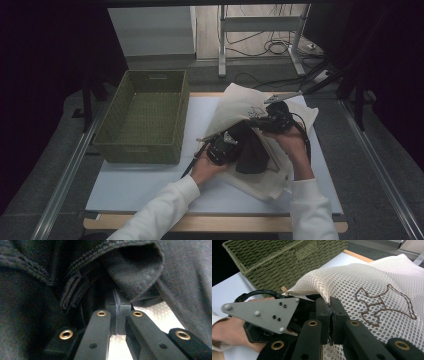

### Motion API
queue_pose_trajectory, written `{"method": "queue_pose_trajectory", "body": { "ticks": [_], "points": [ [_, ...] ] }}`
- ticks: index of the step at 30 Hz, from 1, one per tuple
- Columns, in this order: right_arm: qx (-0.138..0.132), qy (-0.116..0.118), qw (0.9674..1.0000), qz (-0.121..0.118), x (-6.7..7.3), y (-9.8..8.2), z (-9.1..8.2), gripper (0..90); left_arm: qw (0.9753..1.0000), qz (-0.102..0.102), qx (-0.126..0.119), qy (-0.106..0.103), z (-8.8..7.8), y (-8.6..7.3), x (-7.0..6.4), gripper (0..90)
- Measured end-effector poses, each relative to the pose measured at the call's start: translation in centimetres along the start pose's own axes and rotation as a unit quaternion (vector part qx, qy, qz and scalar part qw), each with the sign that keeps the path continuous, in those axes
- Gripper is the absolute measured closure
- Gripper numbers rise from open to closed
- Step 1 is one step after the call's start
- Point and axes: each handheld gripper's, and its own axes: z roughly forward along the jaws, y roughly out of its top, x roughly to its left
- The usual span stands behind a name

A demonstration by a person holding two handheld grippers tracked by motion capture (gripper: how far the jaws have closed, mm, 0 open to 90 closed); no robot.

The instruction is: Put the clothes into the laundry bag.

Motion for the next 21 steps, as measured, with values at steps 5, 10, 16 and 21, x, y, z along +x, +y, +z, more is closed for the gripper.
{"method": "queue_pose_trajectory", "body": {
  "ticks": [5,10,16,21],
  "points": [
    [0.001,-0.001,1.0,0.006,-0.3,-0.1,0.0,87.2,0.9998,0.01,-0.005,-0.016,-1.2,-0.5,-0.6,90.0],
    [0.0,-0.002,1.0,0.008,-0.4,-0.2,0.0,87.2,0.9989,0.013,-0.028,-0.036,-3.3,-1.2,-1.3,90.0],
    [-0.002,-0.003,0.9999,0.013,-0.6,-0.3,0.1,87.1,0.9964,0.021,-0.058,-0.059,-5.1,-0.9,-2.3,90.0],
    [-0.002,-0.002,0.9999,0.013,-0.8,-0.4,0.1,87.2,0.9941,0.028,-0.067,-0.08,-5.5,-0.6,-2.9,90.0]
  ]
}}
